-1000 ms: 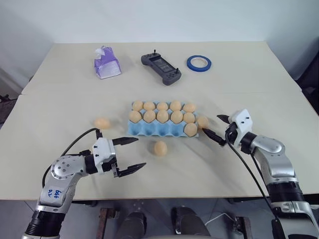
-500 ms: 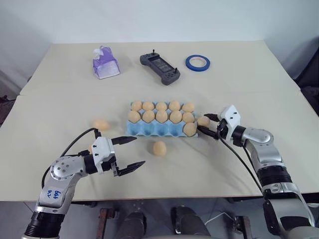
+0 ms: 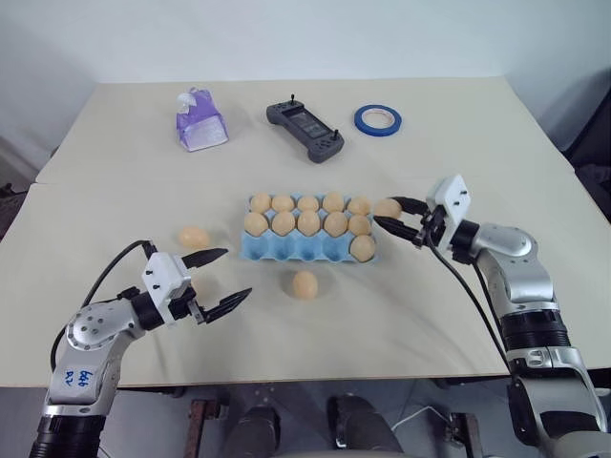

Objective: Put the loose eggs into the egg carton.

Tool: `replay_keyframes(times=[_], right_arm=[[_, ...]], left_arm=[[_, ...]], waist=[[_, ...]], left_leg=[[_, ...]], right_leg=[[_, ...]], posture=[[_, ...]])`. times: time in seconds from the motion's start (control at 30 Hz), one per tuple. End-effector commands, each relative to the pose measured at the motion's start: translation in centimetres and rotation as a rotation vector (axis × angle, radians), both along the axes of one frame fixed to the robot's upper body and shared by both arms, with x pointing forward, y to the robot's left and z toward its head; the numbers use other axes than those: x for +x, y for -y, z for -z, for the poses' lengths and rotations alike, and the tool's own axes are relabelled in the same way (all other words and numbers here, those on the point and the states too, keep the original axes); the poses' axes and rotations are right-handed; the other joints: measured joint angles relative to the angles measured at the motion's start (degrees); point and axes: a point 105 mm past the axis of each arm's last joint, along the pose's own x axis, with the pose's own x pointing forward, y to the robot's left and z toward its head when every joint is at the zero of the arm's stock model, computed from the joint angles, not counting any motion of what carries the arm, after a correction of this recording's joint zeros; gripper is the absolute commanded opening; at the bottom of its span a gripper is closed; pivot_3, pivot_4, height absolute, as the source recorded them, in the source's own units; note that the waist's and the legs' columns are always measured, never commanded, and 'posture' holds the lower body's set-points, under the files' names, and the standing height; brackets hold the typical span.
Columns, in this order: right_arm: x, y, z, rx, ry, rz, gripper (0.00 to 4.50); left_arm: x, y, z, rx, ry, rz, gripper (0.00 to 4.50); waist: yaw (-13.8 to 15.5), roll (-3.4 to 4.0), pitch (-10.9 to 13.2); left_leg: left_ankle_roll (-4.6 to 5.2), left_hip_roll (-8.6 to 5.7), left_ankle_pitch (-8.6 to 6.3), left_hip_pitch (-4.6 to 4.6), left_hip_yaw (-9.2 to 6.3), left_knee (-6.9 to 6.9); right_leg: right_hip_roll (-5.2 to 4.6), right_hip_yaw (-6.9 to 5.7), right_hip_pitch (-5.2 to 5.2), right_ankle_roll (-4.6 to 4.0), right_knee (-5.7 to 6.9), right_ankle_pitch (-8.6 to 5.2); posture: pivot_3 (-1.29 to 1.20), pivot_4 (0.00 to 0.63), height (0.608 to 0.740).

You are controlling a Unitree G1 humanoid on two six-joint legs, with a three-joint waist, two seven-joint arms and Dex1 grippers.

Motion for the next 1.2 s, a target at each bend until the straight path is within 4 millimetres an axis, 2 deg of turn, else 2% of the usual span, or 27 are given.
replay_keyframes(times=[0.03, 0.23, 0.4, 0.43, 0.5, 0.63, 0.73, 0.8, 0.97, 1.07, 1.2], right_arm=[[-1.4, -3.7, -1.0, 0.024, 0.007, -0.093, 1.94], [-1.9, -4.4, 1.4, -0.040, -0.055, -0.109, 1.94], [-3.3, -5.1, 1.7, -0.032, -0.071, -0.187, 3.56], [-3.5, -5.1, 1.5, -0.030, -0.067, -0.191, 3.97], [-3.6, -4.6, 1.1, -0.027, -0.046, -0.170, 4.49], [-3.6, -2.5, 0.2, -0.033, -0.007, -0.106, 4.49], [-4.8, 2.0, 0.1, -0.040, 0.022, 0.013, 4.49], [-6.3, 4.3, 1.3, -0.074, -0.006, 0.058, 4.49], [-9.3, 8.1, 4.0, -0.084, -0.060, 0.180, 4.49], [-11.0, 9.1, 5.3, -0.111, -0.051, 0.213, 4.49], [-12.2, 8.5, 6.4, -0.132, -0.065, 0.184, 4.49]], left_arm=[[-0.2, -0.5, -0.2, -0.002, 0.014, -0.028, 4.50], [-0.3, -0.3, -0.3, -0.006, 0.017, -0.030, 4.50], [-0.2, -0.5, -0.5, -0.015, 0.023, -0.043, 4.50], [-0.2, -0.4, -0.5, -0.016, 0.024, -0.041, 4.50], [-0.1, -0.2, -0.6, -0.020, 0.026, -0.038, 4.50], [-0.1, 0.1, -0.9, -0.031, 0.025, -0.026, 4.50], [0.1, 0.5, -0.6, 0.006, 0.010, 0.015, 4.50], [0.0, 0.7, 0.0, 0.031, -0.028, 0.047, 4.50], [-0.1, 1.4, 0.9, 0.083, -0.038, 0.129, 4.50], [-0.1, 2.2, 0.7, 0.069, -0.031, 0.187, 4.50], [0.2, 2.5, 0.2, 0.066, -0.005, 0.238, 4.50]], waist=[[-0.01, 0.00, 0.00], [1.11, 0.00, 0.00], [1.37, 0.00, 0.00], [1.37, 0.00, 0.00], [1.30, 0.00, 0.00], [1.46, 0.00, 0.00], [2.23, -0.01, -0.01], [3.06, -0.01, -0.01], [2.64, -0.01, -0.01], [2.69, -0.01, 0.00], [2.30, -0.01, 0.00]], left_leg=[[-0.01, 0.00, -0.01, 0.00, 0.01, -0.01], [-0.01, -0.04, -0.01, -0.06, -0.01, 0.03], [-0.06, -0.01, -0.04, -0.08, 0.03, -0.01], [-0.06, -0.01, -0.05, -0.08, 0.03, -0.03], [-0.06, -0.01, -0.06, -0.09, 0.04, -0.02], [-0.05, -0.01, -0.07, -0.10, 0.06, 0.01], [0.02, -0.01, -0.11, -0.13, -0.01, 0.01], [0.03, -0.01, -0.15, -0.17, -0.04, 0.01], [0.06, 0.02, -0.21, -0.17, 0.19, 0.01], [0.18, 0.06, -0.27, -0.15, 0.23, 0.04], [0.28, 0.07, -0.24, 0.07, 0.34, 0.07]], right_leg=[[0.00, -0.01, 0.00, -0.01, 0.00, 0.00], [-0.06, -0.06, -0.01, 0.04, -0.12, 0.03], [-0.04, -0.07, -0.07, 0.04, -0.14, 0.03], [-0.04, -0.07, -0.07, 0.04, -0.14, 0.03], [-0.04, -0.07, -0.08, 0.04, -0.14, 0.03], [-0.05, -0.07, -0.07, 0.04, -0.16, 0.03], [-0.05, -0.12, -0.07, 0.04, -0.18, 0.03], [-0.05, -0.15, -0.06, 0.05, -0.22, 0.03], [-0.05, -0.08, -0.06, 0.11, -0.32, 0.06], [-0.03, -0.09, -0.06, 0.11, -0.29, 0.06], [-0.02, -0.06, 0.12, 0.02, -0.23, 0.16]], posture=[[0.00, 0.150, 0.740], [0.00, 0.150, 0.740], [0.00, 0.150, 0.740], [0.00, 0.150, 0.740], [0.00, 0.150, 0.740], [0.00, 0.150, 0.740], [0.00, 0.150, 0.740], [0.00, 0.150, 0.740], [0.00, 0.150, 0.740], [0.00, 0.150, 0.740], [0.00, 0.150, 0.740]])
